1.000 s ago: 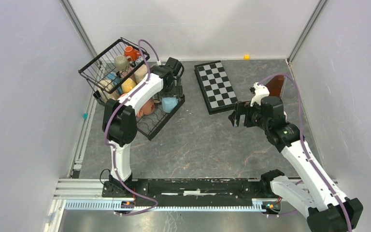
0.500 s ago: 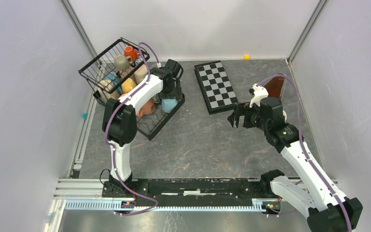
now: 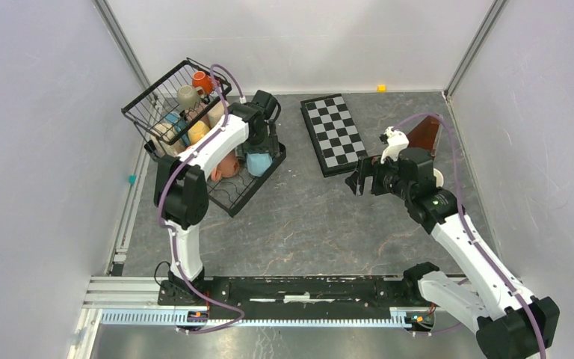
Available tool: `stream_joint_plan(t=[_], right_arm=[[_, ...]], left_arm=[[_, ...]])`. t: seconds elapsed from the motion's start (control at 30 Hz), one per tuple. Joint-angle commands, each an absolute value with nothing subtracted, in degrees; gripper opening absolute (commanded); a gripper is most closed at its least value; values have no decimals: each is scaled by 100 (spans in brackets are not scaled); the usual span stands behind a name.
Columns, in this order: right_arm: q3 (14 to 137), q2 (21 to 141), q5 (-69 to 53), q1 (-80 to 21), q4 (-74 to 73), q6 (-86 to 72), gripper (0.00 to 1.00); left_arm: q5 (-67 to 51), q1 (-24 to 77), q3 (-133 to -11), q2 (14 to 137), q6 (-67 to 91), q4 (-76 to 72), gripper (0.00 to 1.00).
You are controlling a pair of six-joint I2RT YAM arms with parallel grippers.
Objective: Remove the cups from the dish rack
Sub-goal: Unload the cup from the dish rack.
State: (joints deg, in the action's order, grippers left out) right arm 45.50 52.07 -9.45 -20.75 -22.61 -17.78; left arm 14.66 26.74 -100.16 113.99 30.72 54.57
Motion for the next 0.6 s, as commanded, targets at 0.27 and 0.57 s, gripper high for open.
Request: stream_joint_plan(t=[0.27, 0.57], right_arm=[[4445, 5552, -1526, -2254, -831, -2153, 98], [4298, 6029, -2209, -2435, 790, -2728, 98]], left_arm=[[1184, 2654, -10834, 10329, 2865, 5887, 2], [211, 2657, -11143, 9901, 3155, 5978, 2]])
